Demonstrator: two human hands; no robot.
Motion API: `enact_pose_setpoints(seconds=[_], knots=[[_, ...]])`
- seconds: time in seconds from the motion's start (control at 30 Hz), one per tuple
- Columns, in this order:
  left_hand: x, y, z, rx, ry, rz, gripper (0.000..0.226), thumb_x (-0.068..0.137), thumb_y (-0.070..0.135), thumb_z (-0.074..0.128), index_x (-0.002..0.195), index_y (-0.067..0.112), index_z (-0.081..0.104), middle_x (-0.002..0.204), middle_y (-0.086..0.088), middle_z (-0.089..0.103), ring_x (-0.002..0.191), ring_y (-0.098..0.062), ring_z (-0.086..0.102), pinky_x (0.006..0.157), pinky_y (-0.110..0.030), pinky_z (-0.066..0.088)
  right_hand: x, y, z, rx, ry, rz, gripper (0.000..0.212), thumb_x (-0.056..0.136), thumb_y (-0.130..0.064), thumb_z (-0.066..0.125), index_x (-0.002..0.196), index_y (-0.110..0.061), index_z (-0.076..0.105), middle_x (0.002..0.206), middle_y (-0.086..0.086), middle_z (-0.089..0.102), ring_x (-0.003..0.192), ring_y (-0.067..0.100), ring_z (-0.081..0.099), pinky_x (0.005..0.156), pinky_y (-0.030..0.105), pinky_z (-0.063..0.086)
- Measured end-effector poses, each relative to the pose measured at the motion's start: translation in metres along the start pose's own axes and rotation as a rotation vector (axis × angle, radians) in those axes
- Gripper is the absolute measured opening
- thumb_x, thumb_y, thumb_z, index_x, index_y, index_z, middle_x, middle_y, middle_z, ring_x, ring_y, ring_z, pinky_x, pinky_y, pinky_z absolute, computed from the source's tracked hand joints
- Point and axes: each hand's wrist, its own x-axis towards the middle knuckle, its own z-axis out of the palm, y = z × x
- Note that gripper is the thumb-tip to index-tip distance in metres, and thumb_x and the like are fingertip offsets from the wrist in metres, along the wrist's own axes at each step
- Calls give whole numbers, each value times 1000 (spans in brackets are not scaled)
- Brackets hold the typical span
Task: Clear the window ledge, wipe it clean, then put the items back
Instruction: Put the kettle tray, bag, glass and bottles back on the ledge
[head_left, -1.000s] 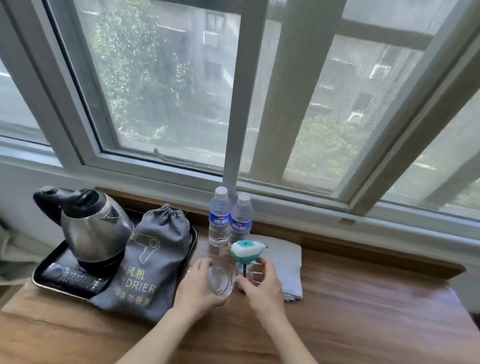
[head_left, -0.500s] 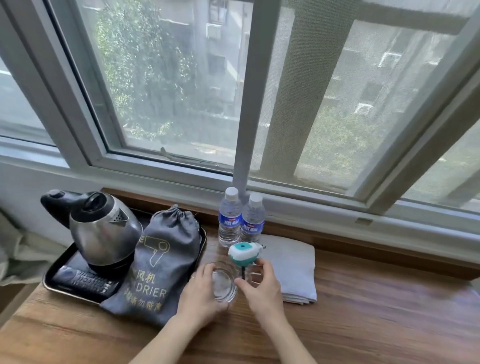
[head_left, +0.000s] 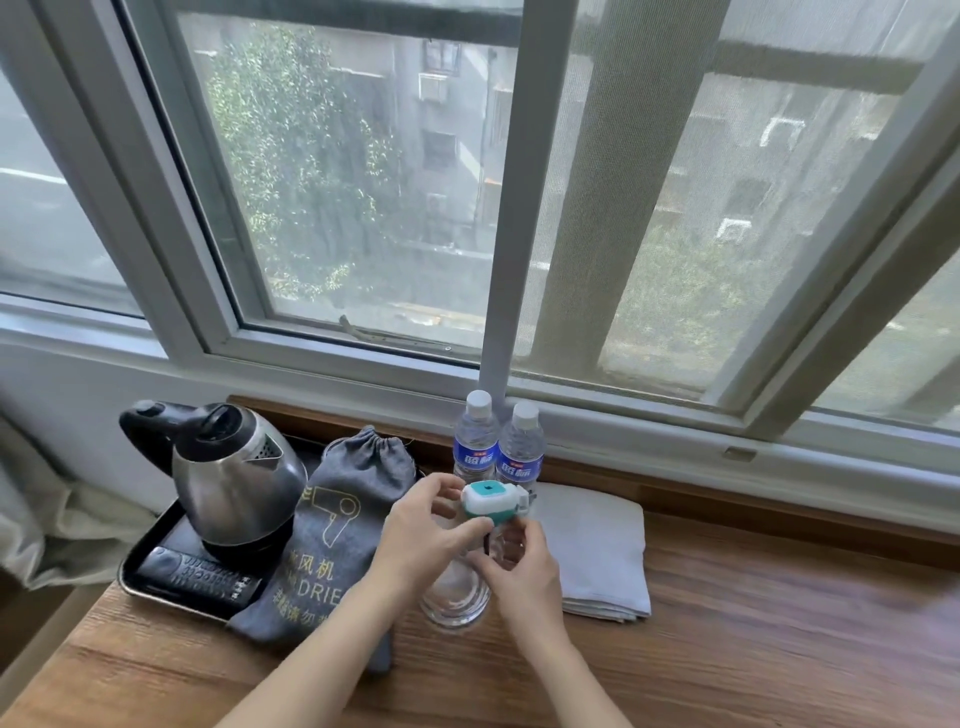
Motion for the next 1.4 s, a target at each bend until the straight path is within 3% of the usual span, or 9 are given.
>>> enact_pose_setpoints(seconds=[0.13,0.23,0.37,0.5,0.63,0.9,1.1,1.4], knots=[[8,2,-3,67,-4,-14,46,64,35,85,103,38,59,92,19,67,85,11,59,70,-8,42,3,-6,5,8,-20,-23,55,72,-27,88,114,-32,54,94,-13,70,87,-13,61,75,13,49],[11,2,-7,77,6,-37,46,62,29,85,98,37,58,87,17,67,79,9,61,67,-8,44,5,-7,8,2,-66,-39,56,72,-23,88,113,-35,52,94,-13,69,87,-15,60,73,9,48],[11,-4,-13,144,80,-91,46,59,35,83,96,32,57,88,15,65,82,-2,64,74,-22,50,4,-3,14,9,-117,-59,59,73,-23,86,118,-36,50,102,-15,67,93,-14,61,81,12,51],[13,-14,-15,175,239,-142,47,66,29,81,104,22,54,101,4,58,91,-14,58,78,-29,45,5,0,15,22,-153,-56,59,75,-21,84,123,-31,50,116,-11,64,101,-7,62,81,5,47],[23,-17,-7,240,253,-146,50,72,26,77,113,15,51,106,-2,48,88,-18,51,75,-29,38,8,8,10,34,-152,-44,60,78,-21,83,129,-22,53,120,-8,64,103,-4,63,82,6,49],[46,-23,16,343,301,-177,50,76,24,73,116,7,47,102,-6,36,94,-39,56,78,-43,46,12,16,2,36,-131,-29,54,79,-22,83,123,-32,52,119,-10,64,105,0,64,82,8,50],[57,-31,30,383,307,-201,57,74,28,78,116,3,47,109,-15,43,99,-40,54,84,-46,46,17,16,0,36,-145,-31,52,81,-21,81,120,-35,50,116,-15,62,104,-2,62,83,8,50],[57,-37,47,472,385,-204,61,74,37,80,115,8,45,114,-13,49,111,-34,48,85,-45,47,26,25,5,51,-152,-20,53,81,-20,79,123,-34,51,117,-14,62,106,-1,63,87,12,52]])
